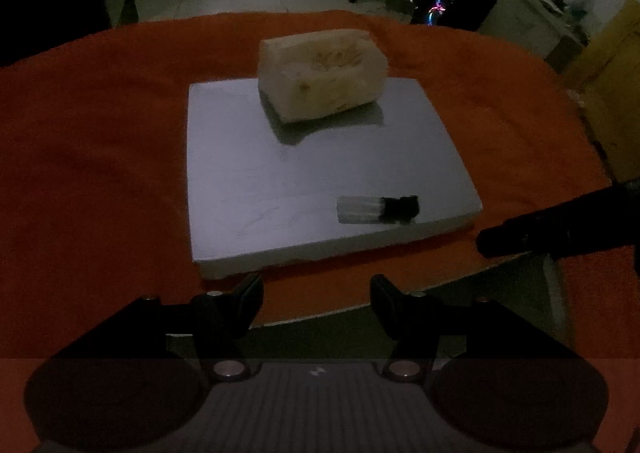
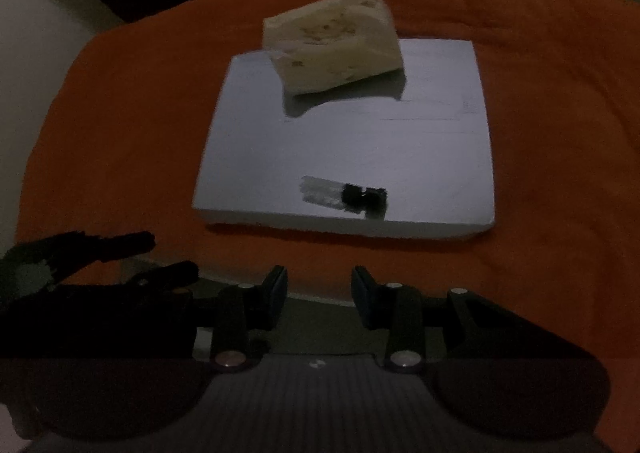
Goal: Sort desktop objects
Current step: 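Move both grippers back to the board, right gripper toward the clear vial, then close the right gripper on the clear vial with black cap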
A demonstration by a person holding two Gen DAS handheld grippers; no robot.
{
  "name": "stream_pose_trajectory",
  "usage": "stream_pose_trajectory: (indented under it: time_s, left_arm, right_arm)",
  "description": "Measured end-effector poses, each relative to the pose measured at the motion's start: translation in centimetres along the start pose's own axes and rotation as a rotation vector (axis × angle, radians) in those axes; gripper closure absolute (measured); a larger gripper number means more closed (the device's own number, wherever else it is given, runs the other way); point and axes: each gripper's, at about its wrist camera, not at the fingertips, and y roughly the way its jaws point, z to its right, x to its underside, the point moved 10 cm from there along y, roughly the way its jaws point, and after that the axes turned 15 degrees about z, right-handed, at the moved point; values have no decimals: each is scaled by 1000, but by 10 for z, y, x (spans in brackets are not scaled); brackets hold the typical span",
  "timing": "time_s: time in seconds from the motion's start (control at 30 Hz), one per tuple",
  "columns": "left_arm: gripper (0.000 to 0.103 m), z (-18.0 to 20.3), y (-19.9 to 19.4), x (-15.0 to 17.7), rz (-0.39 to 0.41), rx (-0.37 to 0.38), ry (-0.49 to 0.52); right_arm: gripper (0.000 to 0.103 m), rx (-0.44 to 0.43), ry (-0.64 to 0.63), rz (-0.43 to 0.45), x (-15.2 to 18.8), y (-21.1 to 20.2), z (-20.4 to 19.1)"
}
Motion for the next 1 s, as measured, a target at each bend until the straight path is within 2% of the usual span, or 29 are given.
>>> stream_pose_trajectory:
  time_s: [0.07, 0.13, 0.23, 0.3, 0.47, 0.63, 0.73, 1.0]
  left_arm:
    - [45, -4, 5, 2, -15, -5, -7]
    - [45, -6, 10, 4, -26, -7, -9]
    - [45, -7, 15, 8, -42, -3, -14]
    - [45, -6, 16, 9, -38, 0, -12]
    - [45, -7, 14, 10, -25, 4, -10]
    - [45, -8, 13, 11, -13, 5, -1]
    - [36, -11, 14, 12, -3, -9, -4]
    - [36, -12, 13, 11, 26, -12, 11]
  right_arm:
    - [62, 11, 6, -7, -2, 8, 4]
    - [55, 22, 15, -14, -3, 20, 8]
    - [40, 39, 22, -29, -5, 37, 12]
    - [25, 61, 41, -36, -8, 50, 17]
    - [18, 102, 82, -74, -13, 81, 24]
    - [16, 142, 133, -128, -14, 111, 28]
    - [15, 171, 168, -164, -13, 126, 27]
    - [10, 236, 158, -136, -23, 147, 15]
